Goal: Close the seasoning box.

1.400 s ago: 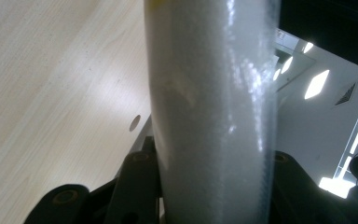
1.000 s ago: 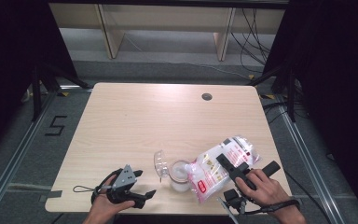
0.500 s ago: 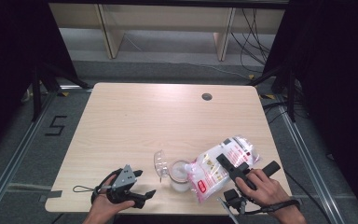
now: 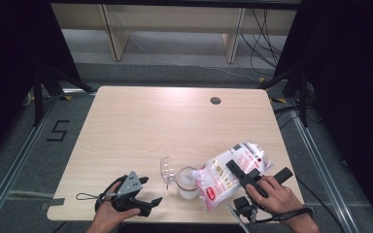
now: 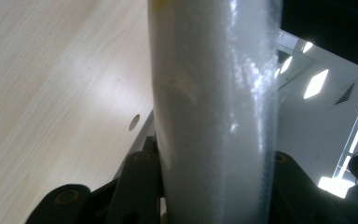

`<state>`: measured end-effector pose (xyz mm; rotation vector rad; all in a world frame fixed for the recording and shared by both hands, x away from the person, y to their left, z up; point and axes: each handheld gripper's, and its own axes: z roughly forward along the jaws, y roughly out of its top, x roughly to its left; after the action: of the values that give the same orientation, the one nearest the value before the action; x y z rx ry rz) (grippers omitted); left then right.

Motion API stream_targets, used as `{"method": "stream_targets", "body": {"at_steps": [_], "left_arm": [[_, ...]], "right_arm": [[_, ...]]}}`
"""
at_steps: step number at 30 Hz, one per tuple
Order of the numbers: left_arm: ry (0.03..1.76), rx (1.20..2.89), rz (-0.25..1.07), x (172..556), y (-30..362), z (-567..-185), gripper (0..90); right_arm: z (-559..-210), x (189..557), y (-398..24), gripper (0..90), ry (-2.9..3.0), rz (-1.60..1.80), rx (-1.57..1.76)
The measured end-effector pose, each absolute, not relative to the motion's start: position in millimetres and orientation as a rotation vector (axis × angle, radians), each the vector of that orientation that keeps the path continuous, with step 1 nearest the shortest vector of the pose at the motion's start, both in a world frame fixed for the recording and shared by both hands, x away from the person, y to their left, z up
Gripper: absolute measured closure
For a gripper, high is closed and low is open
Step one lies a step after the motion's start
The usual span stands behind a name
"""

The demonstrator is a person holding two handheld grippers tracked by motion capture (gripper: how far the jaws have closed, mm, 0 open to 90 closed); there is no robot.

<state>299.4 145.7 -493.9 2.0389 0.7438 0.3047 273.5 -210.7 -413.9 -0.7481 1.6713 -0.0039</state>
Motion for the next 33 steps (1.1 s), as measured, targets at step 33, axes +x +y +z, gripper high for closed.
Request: {"method": "stream_targets", "body": {"at_steps": [33], "left_arm": [[0.739, 2.036, 0.306, 297.6, 147.2, -492.9, 16.3]], "right_arm": [[-411.3, 268.3, -202.9, 70.7, 1.663, -0.061, -0.78]]}}
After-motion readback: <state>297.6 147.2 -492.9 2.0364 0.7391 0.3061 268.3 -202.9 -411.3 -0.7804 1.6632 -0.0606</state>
